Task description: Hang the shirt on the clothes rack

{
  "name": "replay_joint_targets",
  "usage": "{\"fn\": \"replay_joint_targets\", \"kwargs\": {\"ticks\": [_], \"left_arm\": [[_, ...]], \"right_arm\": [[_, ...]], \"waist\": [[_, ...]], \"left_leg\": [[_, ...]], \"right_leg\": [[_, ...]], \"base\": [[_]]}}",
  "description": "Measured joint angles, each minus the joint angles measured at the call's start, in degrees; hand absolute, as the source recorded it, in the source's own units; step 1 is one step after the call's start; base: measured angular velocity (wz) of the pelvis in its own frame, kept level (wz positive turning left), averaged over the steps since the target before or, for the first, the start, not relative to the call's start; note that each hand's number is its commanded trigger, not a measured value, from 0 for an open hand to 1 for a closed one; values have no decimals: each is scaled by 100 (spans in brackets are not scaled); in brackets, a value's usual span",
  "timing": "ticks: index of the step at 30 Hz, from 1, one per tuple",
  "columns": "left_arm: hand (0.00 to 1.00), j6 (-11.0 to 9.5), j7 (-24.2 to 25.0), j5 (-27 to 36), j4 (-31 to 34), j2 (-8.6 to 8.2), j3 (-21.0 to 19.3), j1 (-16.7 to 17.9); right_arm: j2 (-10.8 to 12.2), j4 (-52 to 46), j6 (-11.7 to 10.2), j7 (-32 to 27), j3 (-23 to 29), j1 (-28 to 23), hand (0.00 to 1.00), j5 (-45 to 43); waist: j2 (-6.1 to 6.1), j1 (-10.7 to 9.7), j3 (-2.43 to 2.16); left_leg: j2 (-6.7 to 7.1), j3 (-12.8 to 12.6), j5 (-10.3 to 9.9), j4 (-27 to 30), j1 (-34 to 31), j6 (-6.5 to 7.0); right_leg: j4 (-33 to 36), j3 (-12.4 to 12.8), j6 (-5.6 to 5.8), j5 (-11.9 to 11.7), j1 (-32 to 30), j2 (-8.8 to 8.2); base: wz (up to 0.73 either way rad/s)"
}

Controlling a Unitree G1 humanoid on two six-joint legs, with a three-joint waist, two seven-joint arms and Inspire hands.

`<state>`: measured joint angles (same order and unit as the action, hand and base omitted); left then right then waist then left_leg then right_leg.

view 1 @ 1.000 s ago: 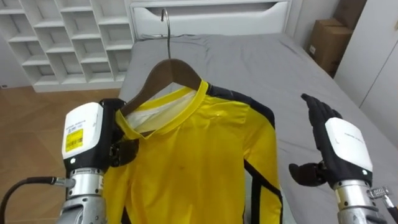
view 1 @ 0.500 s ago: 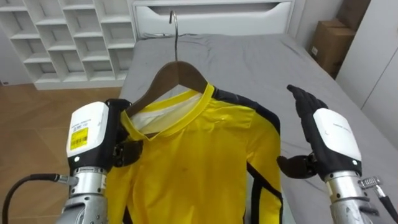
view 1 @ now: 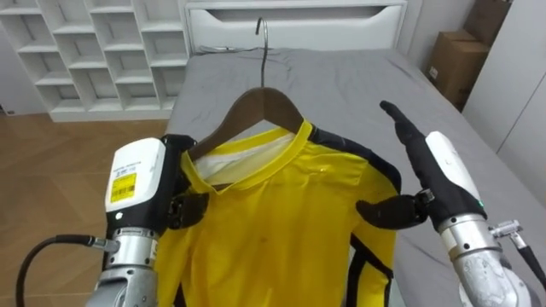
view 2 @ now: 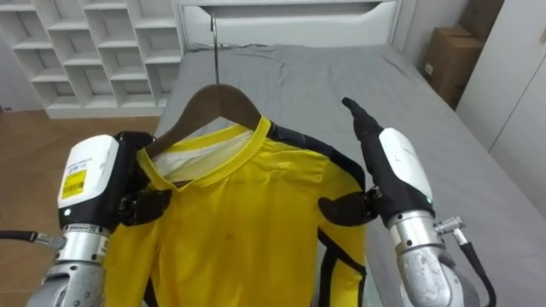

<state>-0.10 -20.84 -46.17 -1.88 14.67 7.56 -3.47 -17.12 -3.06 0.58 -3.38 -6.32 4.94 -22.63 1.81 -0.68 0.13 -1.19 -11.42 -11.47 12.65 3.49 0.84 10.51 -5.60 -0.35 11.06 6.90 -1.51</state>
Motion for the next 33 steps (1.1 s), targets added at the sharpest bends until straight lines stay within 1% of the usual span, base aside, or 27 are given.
{"fn": "replay_joint_targets", "kwargs": {"ticks": [5, 11, 17, 28, 30, 33], "left_arm": [[100, -5, 0, -81, 0, -3, 23, 0], [100, -3, 0, -81, 1, -2, 128, 0], [100, 15, 1, -106, 0, -17, 191, 0], [100, 19, 2, -175, 0, -29, 207, 0], [100, 19, 2, -177, 0, -40, 205, 0], [100, 19, 3, -178, 0, -67, 206, 0]], "right_arm": [[0, 0, 0, 310, 0, 183, 0, 41], [5, -27, 7, 483, -1, 196, 0, 58], [11, -31, 13, 529, -37, 203, 0, 18], [14, -39, 27, 533, -135, 452, 0, -45], [14, -78, 27, 522, -137, 456, 0, -222], [26, -155, 27, 525, -150, 456, 0, -715]], "waist": [[28, 24, 2], [71, 88, -7], [72, 105, -7], [69, 91, -5], [72, 106, -3], [76, 98, 0]], "left_leg": [[1, -14, 0, -8, 1, 0], [1, -5, 0, -5, -47, 0], [2, 14, 1, 5, -74, 1], [10, 68, 2, 9, -76, 0], [10, 68, 2, 5, -76, 0], [11, 67, 2, 4, -78, 0]], "right_leg": [[-7, 35, 0, 0, -7, 3], [-8, -8, 0, 0, -46, 2], [-8, -53, 0, 0, -59, -5], [-9, -103, 0, 0, -40, -10], [-10, -104, 0, 0, -44, -11], [-9, -99, 0, 0, -47, -11]], "base": [[0], [0], [0], [2], [0], [0]]}}
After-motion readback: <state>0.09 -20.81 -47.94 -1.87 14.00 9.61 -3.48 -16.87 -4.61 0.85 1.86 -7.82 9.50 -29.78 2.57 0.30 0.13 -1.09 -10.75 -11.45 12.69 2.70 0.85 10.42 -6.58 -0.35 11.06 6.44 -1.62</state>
